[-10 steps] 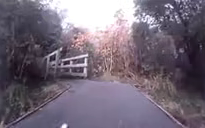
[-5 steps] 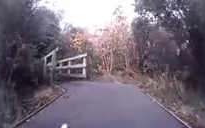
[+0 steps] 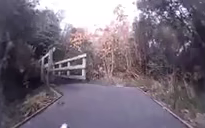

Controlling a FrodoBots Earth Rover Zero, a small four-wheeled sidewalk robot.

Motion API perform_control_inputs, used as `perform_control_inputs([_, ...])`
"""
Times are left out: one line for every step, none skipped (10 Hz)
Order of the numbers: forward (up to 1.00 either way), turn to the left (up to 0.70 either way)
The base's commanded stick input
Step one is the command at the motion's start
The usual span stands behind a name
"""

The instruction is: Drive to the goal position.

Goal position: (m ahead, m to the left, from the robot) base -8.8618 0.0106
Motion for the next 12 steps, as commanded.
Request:
perform_control_inputs([0.7, 0.0])
perform_control_inputs([0.7, 0.0])
perform_control_inputs([0.0, 0.0])
perform_control_inputs([0.0, 0.0])
perform_control_inputs([0.0, 0.0])
perform_control_inputs([0.0, 0.0])
perform_control_inputs([0.0, 0.0])
perform_control_inputs([0.0, 0.7])
perform_control_inputs([0.0, 0.7])
perform_control_inputs([0.0, 0.7])
perform_control_inputs([0.0, 0.7])
perform_control_inputs([0.0, 0.7])
